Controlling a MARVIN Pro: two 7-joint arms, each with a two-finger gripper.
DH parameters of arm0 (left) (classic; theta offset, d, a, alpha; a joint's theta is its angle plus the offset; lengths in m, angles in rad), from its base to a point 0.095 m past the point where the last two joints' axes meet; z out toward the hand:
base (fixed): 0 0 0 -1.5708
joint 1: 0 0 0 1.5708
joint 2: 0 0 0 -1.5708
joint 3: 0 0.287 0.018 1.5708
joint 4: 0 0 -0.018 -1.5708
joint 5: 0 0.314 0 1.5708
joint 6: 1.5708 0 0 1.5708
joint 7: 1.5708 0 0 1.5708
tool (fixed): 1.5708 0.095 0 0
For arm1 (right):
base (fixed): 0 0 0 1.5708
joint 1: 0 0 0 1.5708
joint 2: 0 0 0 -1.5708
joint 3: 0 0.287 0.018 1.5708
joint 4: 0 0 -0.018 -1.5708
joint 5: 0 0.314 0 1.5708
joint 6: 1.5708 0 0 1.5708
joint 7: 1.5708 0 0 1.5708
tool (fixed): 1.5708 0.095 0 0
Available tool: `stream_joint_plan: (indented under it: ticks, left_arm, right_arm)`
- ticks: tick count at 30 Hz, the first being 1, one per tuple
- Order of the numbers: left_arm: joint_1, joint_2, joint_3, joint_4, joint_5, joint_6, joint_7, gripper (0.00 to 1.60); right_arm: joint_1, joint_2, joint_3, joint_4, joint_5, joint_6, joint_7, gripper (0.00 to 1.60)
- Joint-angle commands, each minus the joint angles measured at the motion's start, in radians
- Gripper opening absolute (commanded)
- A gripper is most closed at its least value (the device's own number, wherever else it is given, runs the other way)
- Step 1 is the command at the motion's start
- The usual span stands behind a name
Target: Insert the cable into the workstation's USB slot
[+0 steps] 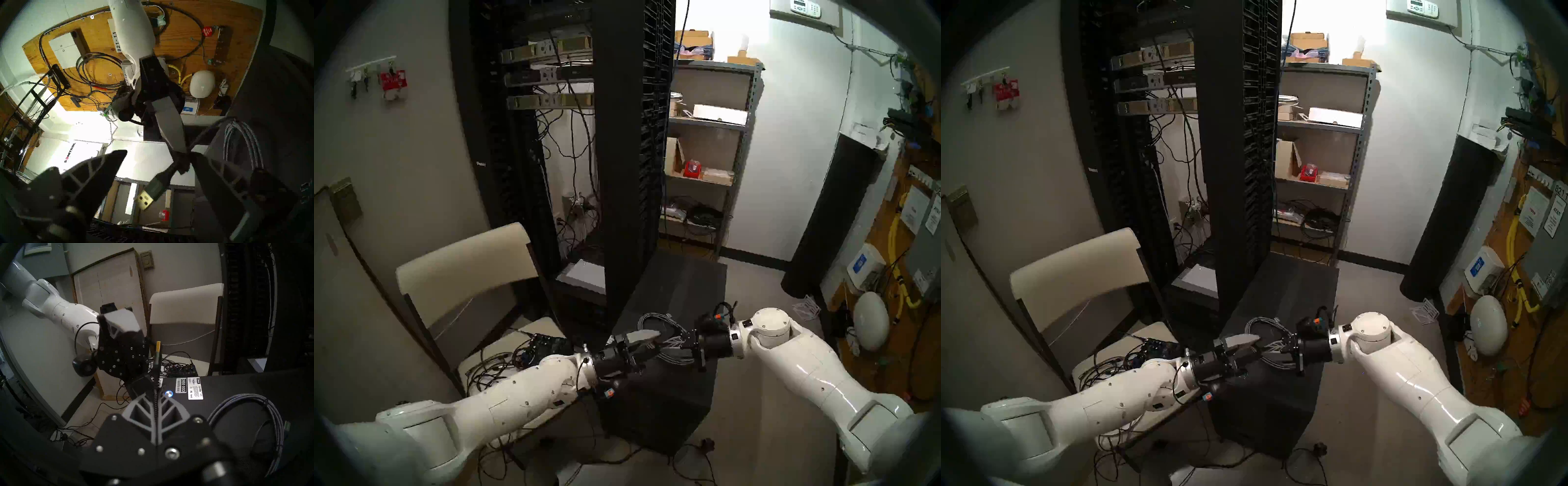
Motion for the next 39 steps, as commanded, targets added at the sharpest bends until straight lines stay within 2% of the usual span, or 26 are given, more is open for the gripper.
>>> stream_joint_plan:
  ticks: [1, 2, 4, 8, 15, 19, 20, 22, 24, 27, 35, 38, 39]
  left_arm:
    - [-0.001, -0.004, -0.010, -0.032, -0.014, -0.006, 0.013, 0.93]
    - [0.000, -0.004, -0.010, -0.032, -0.014, -0.006, 0.013, 0.78]
    - [-0.003, -0.009, -0.009, -0.018, -0.012, -0.007, 0.018, 0.78]
    - [-0.009, -0.019, -0.006, 0.006, -0.004, -0.009, 0.026, 0.67]
    - [-0.014, -0.020, -0.006, 0.015, 0.005, -0.002, 0.027, 0.65]
    - [-0.029, -0.029, -0.001, 0.044, 0.029, 0.008, 0.047, 0.78]
    - [-0.030, -0.031, -0.002, 0.047, 0.027, 0.005, 0.046, 0.98]
    - [-0.034, -0.034, -0.001, 0.056, 0.037, 0.005, 0.056, 1.16]
    - [-0.037, -0.036, -0.002, 0.061, 0.041, 0.002, 0.060, 1.22]
    - [-0.036, -0.034, -0.006, 0.058, 0.040, -0.002, 0.055, 1.39]
    - [-0.037, -0.039, -0.008, 0.069, 0.060, -0.001, 0.080, 1.30]
    - [-0.039, -0.042, -0.009, 0.069, 0.065, 0.001, 0.084, 1.34]
    - [-0.039, -0.043, -0.009, 0.069, 0.066, 0.001, 0.084, 1.31]
  right_arm:
    - [0.017, -0.008, 0.005, 0.004, -0.001, -0.008, -0.003, 0.00]
    - [0.016, -0.008, 0.005, 0.004, -0.001, -0.009, -0.003, 0.00]
    - [0.016, -0.009, 0.006, 0.003, 0.001, -0.009, 0.003, 0.00]
    - [0.015, -0.011, 0.004, 0.004, -0.001, -0.012, 0.007, 0.00]
    - [0.004, -0.002, 0.006, -0.012, 0.001, -0.008, 0.011, 0.00]
    - [-0.002, 0.005, 0.007, -0.016, 0.001, -0.004, 0.011, 0.00]
    - [-0.003, 0.006, 0.007, -0.016, 0.001, -0.004, 0.011, 0.00]
    - [-0.006, 0.007, 0.009, -0.017, 0.002, -0.001, 0.006, 0.00]
    - [-0.007, 0.007, 0.012, -0.011, 0.003, -0.005, 0.002, 0.00]
    - [-0.005, 0.009, 0.017, -0.008, 0.005, -0.011, 0.004, 0.00]
    - [0.001, 0.004, 0.013, -0.006, 0.003, -0.010, 0.009, 0.00]
    - [0.001, -0.001, 0.010, -0.003, 0.002, -0.011, 0.011, 0.00]
    - [0.000, -0.001, 0.010, -0.003, 0.002, -0.011, 0.011, 0.00]
